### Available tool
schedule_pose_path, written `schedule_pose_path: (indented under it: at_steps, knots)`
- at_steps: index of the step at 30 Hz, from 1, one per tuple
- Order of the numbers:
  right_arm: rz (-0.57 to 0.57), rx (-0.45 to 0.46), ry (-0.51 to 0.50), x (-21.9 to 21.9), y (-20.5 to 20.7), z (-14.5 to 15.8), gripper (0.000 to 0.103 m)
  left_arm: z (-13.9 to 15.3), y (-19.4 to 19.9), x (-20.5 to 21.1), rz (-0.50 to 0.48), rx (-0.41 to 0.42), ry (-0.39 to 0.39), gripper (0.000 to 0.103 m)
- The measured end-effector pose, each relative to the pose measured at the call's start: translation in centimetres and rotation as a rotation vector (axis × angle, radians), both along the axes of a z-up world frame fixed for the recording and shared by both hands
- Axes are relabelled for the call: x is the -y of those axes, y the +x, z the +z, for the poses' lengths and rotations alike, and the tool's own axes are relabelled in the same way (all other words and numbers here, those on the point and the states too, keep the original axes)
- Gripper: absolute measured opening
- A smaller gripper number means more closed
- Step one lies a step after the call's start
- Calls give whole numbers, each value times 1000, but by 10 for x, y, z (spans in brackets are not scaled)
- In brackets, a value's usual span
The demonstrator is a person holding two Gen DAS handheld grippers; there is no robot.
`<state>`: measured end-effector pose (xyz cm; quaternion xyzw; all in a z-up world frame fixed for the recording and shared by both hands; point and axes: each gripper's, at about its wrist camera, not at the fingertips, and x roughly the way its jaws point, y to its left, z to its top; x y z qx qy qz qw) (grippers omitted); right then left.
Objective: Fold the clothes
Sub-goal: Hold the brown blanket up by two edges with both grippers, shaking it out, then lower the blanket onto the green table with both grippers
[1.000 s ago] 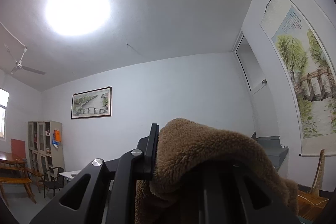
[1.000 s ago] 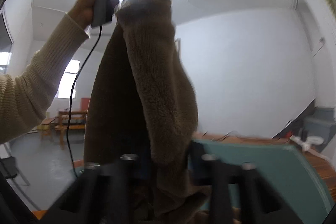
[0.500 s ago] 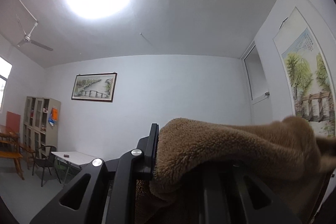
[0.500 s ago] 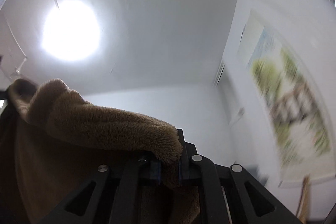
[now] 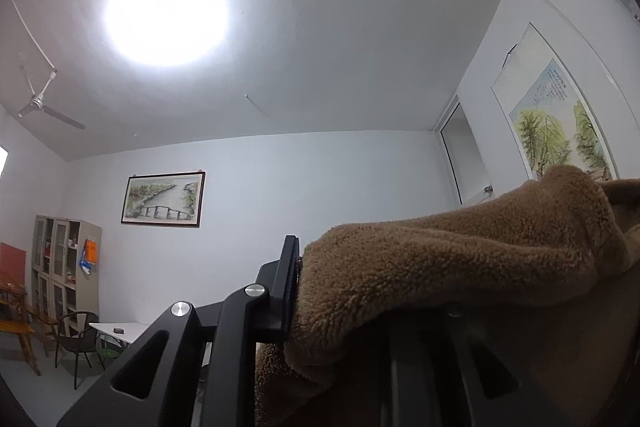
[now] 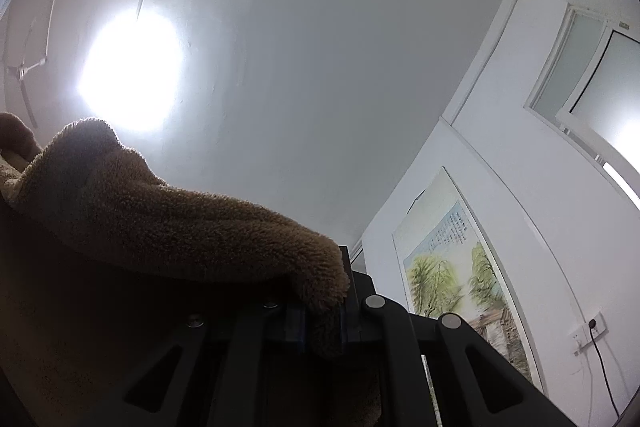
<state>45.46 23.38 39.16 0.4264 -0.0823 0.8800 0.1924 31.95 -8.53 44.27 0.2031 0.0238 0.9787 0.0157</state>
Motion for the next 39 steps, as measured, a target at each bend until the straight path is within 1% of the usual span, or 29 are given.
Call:
schedule_pose_path:
  at_steps: [2, 4, 6, 8, 10, 14, 17, 20, 23, 25, 28, 33, 36, 39]
  knots:
    - [-21, 3, 9, 2, 3, -6, 11, -6, -5, 0, 10, 18, -16, 24]
    - [-40, 15, 15, 5, -2, -10, 11, -11, -9, 1, 22, 41, -33, 26]
    - [-45, 44, 17, 4, -12, -15, 11, -20, -16, 5, 19, 74, -40, 27]
    - [-34, 90, 15, -12, -33, -14, 12, -28, -23, 10, 10, 107, -35, 27]
    - [-30, 142, 14, -16, -56, -15, 12, -35, -31, 14, 6, 139, -28, 27]
    - [-23, 215, 13, -18, -97, -18, 12, -47, -52, 18, 20, 195, -20, 27]
    - [-33, 248, 13, -18, -124, -21, 12, -55, -81, 17, 30, 249, -10, 27]
    - [-28, 325, -2, -31, -151, -41, 12, -70, -126, 16, 21, 341, 4, 27]
    - [-13, 436, -20, -53, -199, -45, 12, -92, -180, 11, 19, 453, 15, 27]
    - [-5, 519, -28, -47, -225, -72, 12, -110, -219, 7, 17, 536, 26, 27]
    - [25, 670, -56, -39, -276, -118, 12, -140, -275, -5, 11, 663, 45, 25]
    - [105, 903, -159, -69, -366, -170, 12, -203, -363, -36, 17, 860, 39, 19]
    - [110, 1013, -193, -84, -406, -199, 12, -242, -409, -52, 34, 963, 41, 18]
    - [104, 1124, -213, -97, -443, -226, 12, -276, -444, -63, 43, 1046, 46, 18]
